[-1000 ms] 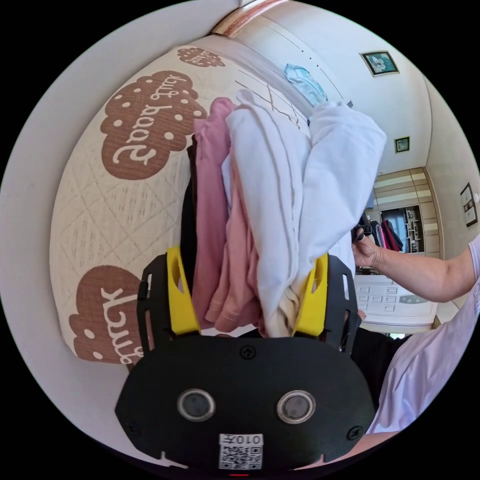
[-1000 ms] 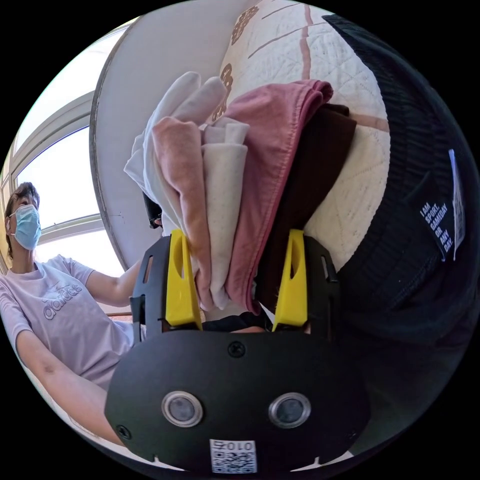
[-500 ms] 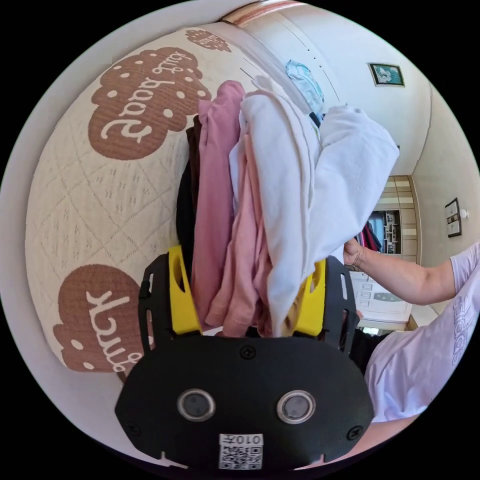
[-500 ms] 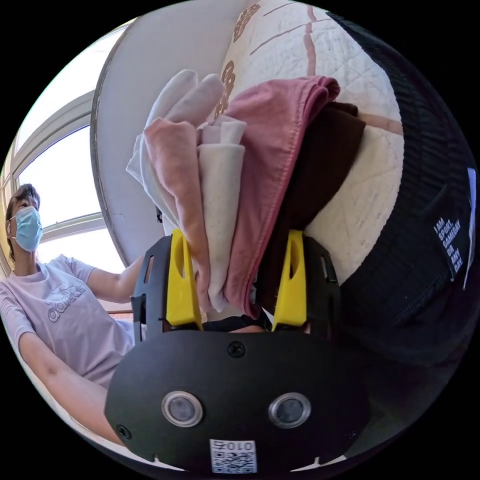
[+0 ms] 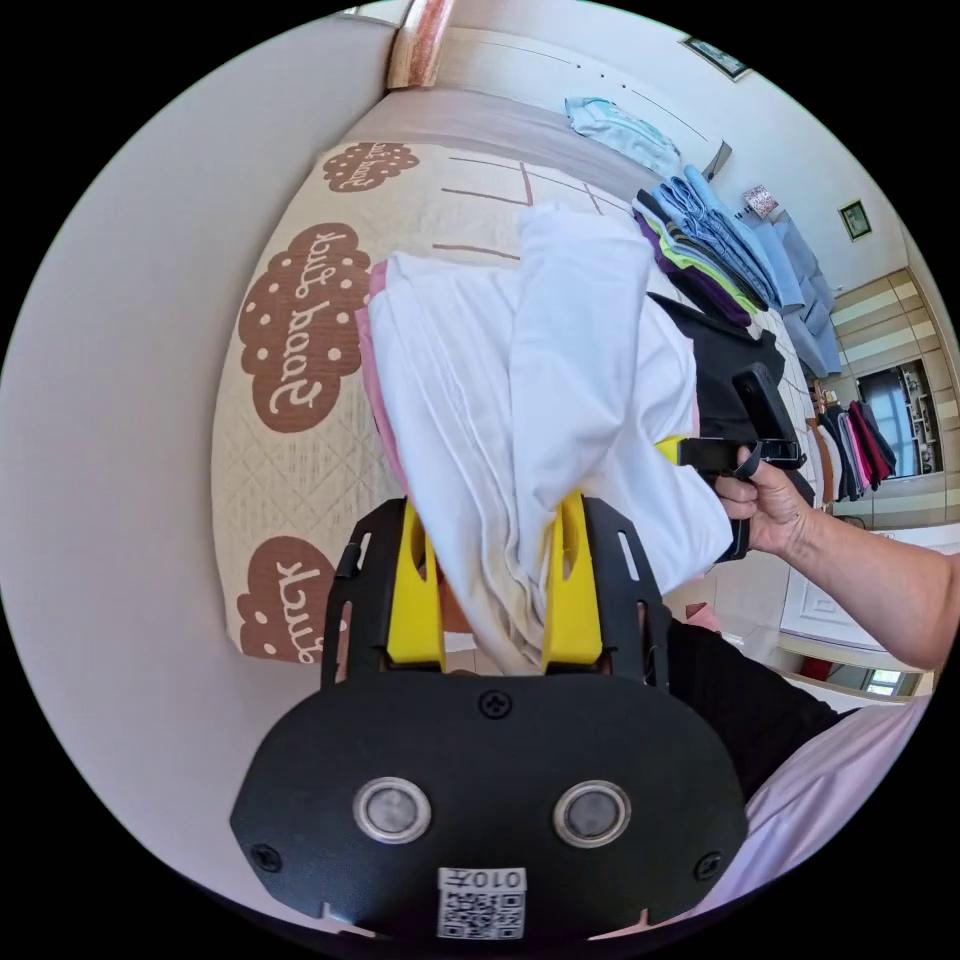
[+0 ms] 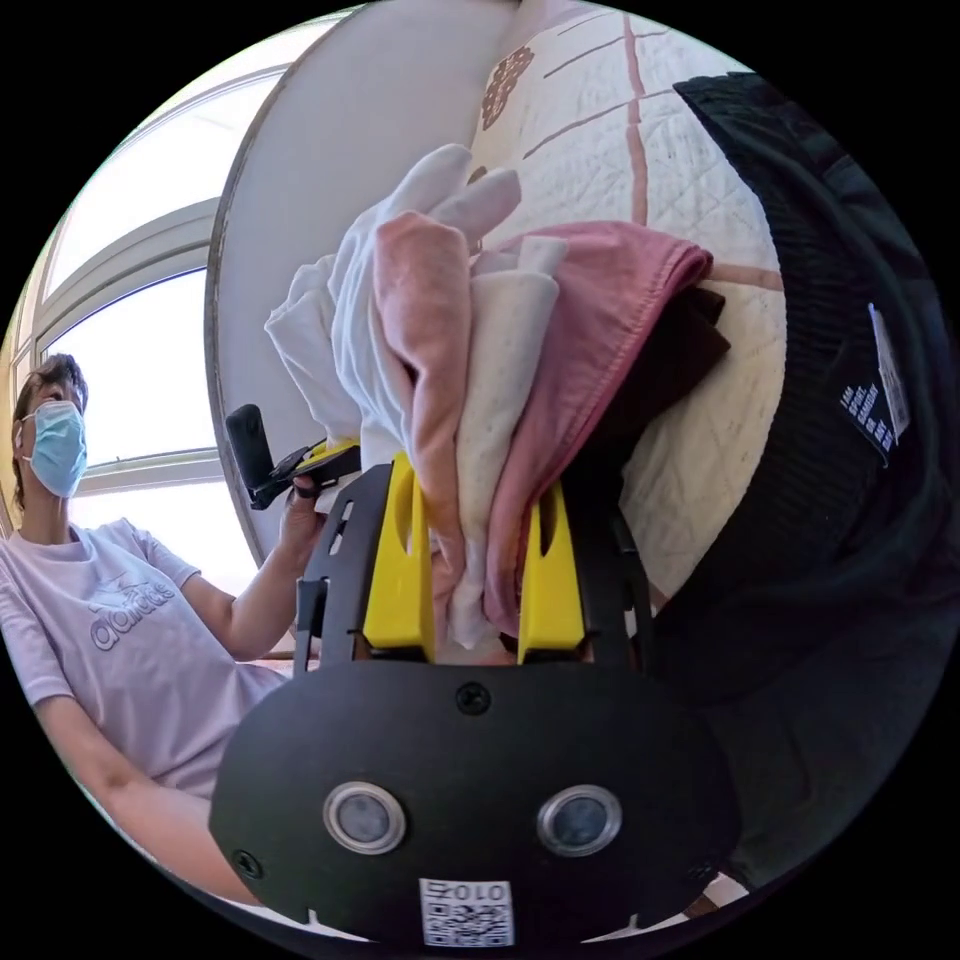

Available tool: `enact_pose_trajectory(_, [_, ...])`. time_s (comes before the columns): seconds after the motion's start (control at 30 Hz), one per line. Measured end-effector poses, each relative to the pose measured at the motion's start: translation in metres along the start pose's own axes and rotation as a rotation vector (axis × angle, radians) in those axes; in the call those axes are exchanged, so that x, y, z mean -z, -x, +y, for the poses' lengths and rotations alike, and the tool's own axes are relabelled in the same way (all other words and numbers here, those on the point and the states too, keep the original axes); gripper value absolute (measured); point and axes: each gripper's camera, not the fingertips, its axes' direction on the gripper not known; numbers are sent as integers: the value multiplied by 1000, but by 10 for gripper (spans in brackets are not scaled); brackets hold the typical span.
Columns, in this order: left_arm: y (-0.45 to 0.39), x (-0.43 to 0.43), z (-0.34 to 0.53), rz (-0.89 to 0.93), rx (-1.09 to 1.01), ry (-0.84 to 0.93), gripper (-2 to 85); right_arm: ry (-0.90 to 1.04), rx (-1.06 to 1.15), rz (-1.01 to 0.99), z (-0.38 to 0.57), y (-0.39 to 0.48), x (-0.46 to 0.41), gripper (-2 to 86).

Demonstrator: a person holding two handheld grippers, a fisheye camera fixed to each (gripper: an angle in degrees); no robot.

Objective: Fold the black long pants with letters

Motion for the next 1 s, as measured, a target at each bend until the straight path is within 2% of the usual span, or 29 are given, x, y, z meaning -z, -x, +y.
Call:
enact_pose_trajectory(0.17, [-12, 9, -7, -20, 6, -20, 181, -28, 35, -27, 5, 11, 5, 143])
enact_pose_trajectory(0.23, [2, -7, -1, 45, 62, -13, 186, 3, -10, 18, 2, 2, 0, 144])
enact_pose_trajectory(0.53, [65, -34, 20, 93, 127, -48, 223, 50, 22, 7, 2, -16, -19, 140])
enact_pose_trajectory(0.7, [114, -84, 30, 415, 253, -27, 238, 53, 32, 1, 6, -22, -24, 139])
enact_pose_trajectory(0.93, [128, -89, 14, 352, 194, 16, 251, 49, 33, 13, 13, -25, -31, 139])
enact_pose_trajectory(1.0, [135, -97, 12, 400, 202, 20, 249, 49, 31, 17, 15, -26, -33, 140])
